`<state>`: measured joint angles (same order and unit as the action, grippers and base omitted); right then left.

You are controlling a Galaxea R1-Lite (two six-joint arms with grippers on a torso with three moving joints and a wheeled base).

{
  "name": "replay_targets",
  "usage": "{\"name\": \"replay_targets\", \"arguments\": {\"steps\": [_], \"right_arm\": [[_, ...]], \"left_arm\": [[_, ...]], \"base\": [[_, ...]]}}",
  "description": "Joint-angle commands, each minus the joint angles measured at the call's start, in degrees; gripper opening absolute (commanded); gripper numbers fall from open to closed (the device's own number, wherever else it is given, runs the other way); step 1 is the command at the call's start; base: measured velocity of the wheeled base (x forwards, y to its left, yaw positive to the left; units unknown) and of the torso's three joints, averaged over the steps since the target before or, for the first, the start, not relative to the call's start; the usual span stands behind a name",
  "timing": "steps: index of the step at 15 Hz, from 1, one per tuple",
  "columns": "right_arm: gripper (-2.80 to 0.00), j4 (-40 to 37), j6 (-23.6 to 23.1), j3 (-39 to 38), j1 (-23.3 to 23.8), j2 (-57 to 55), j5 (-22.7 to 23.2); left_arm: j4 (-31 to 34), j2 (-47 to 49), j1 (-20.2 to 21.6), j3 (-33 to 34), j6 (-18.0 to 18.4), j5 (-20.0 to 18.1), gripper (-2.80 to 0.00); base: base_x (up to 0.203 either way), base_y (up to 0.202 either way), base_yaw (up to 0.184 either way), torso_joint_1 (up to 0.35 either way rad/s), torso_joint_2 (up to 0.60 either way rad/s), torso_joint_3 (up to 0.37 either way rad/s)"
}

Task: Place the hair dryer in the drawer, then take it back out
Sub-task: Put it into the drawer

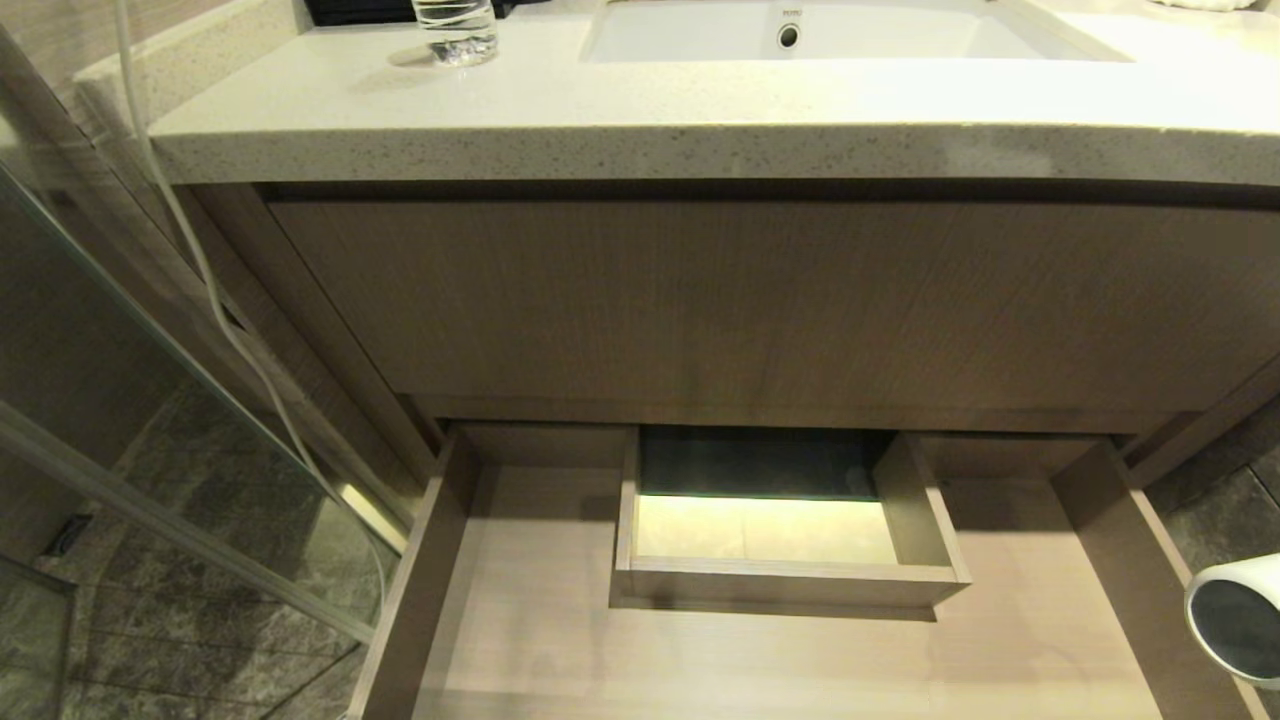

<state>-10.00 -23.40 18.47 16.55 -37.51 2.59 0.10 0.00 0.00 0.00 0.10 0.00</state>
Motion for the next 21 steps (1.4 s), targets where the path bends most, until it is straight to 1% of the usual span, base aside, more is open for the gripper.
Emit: {"name": "replay_targets", "arguments": {"steps": [1, 4, 5, 7, 9, 21], "right_arm": [[-2.80, -0.1, -0.2, 0.0, 0.0, 0.0, 0.0], [-2.80, -0.1, -0.1, 0.1, 0.0, -0.5, 0.3], [-2.80, 0.1, -0.3, 0.5, -0.1, -1.8, 0.4], [-2.80, 0.5, -2.2, 1.4, -0.1, -5.1, 0.4], [-2.80, 0.6, -2.6, 2.9, -0.1, -8.7, 0.4], [-2.80, 0.9, -2.8, 25.9, -0.1, -48.1, 0.1]], "left_arm": [[0.0, 0.0, 0.0, 0.0, 0.0, 0.0, -2.80], [0.0, 0.0, 0.0, 0.0, 0.0, 0.0, -2.80], [0.0, 0.0, 0.0, 0.0, 0.0, 0.0, -2.80], [0.0, 0.0, 0.0, 0.0, 0.0, 0.0, -2.80], [0.0, 0.0, 0.0, 0.0, 0.0, 0.0, -2.80], [0.0, 0.0, 0.0, 0.0, 0.0, 0.0, -2.80]], "base": [[0.000, 0.000, 0.000, -0.007, 0.03, 0.031], [0.000, 0.000, 0.000, 0.000, 0.00, 0.000], [0.000, 0.000, 0.000, 0.000, 0.00, 0.000], [0.000, 0.000, 0.000, 0.000, 0.00, 0.000], [0.000, 0.000, 0.000, 0.000, 0.00, 0.000], [0.000, 0.000, 0.000, 0.000, 0.00, 0.000]]}}
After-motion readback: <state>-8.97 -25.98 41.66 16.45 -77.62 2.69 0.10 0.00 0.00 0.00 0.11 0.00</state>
